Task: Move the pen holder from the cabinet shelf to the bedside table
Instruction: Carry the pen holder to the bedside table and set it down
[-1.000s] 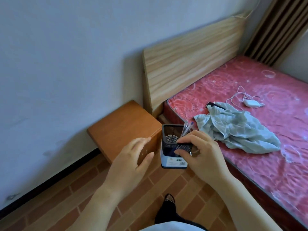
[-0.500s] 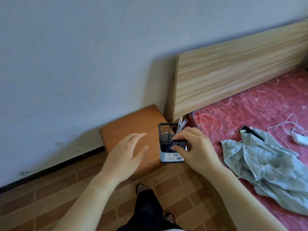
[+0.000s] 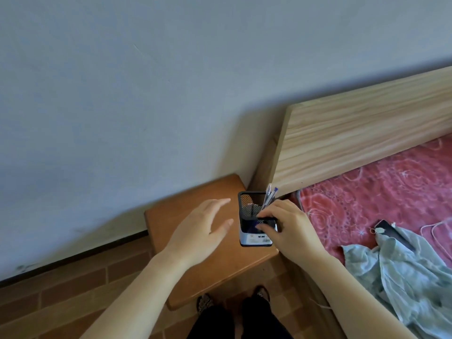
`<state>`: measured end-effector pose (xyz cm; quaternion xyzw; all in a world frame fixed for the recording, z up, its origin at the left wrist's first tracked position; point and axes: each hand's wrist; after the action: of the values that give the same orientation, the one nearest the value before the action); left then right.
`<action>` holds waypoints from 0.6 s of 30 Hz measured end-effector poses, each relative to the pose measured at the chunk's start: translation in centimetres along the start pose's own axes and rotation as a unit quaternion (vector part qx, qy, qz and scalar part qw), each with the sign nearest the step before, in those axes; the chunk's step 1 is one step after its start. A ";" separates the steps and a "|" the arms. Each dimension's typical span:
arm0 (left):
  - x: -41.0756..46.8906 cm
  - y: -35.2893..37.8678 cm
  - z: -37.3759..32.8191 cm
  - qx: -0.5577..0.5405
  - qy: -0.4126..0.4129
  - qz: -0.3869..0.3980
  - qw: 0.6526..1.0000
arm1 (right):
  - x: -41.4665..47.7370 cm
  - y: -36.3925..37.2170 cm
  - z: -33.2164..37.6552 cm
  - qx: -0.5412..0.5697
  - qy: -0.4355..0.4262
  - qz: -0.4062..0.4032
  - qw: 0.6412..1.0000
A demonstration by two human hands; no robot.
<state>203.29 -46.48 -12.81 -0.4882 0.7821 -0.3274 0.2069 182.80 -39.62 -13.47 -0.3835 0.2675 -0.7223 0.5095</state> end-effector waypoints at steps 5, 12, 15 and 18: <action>3.4 2.1 1.4 0.013 -0.031 -0.009 0.999 | 3.9 3.0 -3.3 0.013 -0.031 0.013 0.999; 7.1 8.3 5.2 0.015 -0.098 -0.022 0.995 | 7.4 9.4 -10.3 0.023 -0.068 0.049 0.996; 8.2 11.3 6.5 -0.003 -0.113 -0.032 0.993 | 8.1 12.1 -12.9 0.025 -0.086 0.060 0.994; 8.9 13.3 7.9 -0.010 -0.123 -0.056 0.991 | 8.4 14.4 -14.7 0.030 -0.098 0.062 0.993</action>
<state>196.15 -52.81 -27.89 -0.5697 0.7256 -0.2682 0.2776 176.71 -52.42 -30.60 -0.4195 0.2175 -0.6560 0.5886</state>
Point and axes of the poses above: each hand's wrist, its own x-axis towards the middle knuckle, its own y-axis out of the palm, z = x × y, and after that the axes turned 14 degrees about -z, right-handed
